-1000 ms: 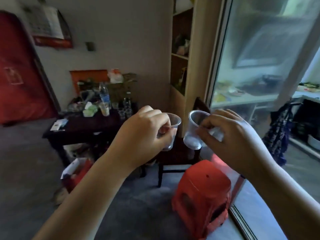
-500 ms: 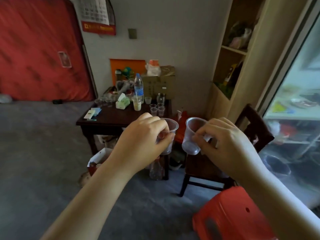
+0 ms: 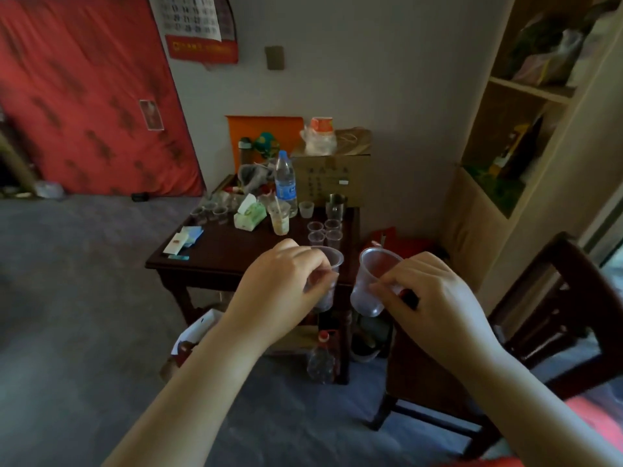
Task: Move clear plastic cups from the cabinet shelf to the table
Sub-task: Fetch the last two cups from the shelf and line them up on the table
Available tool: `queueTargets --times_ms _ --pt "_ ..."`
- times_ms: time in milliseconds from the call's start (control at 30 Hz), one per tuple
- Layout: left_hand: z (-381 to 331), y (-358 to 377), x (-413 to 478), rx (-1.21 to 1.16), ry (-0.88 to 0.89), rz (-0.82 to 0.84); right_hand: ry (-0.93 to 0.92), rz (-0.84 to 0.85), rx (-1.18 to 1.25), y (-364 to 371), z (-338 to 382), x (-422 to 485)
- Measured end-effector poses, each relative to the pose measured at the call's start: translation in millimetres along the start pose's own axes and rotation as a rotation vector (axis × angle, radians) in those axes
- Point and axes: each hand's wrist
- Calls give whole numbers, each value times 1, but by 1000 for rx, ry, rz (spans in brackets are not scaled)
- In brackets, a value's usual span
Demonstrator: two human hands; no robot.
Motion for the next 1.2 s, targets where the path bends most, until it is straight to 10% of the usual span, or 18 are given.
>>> queueTargets --times_ms 667,1200 --pt "256 199 125 -162 -64 143 156 193 -61 255 -158 146" --pt "324 362 114 -221 -288 449 373 445 -58 391 -289 135"
Point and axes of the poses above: each hand's wrist, its own x-axis towards the middle knuckle, its own y-axis out of the palm, z = x × y, and after that the axes turned 9 degrees about -z, right-handed
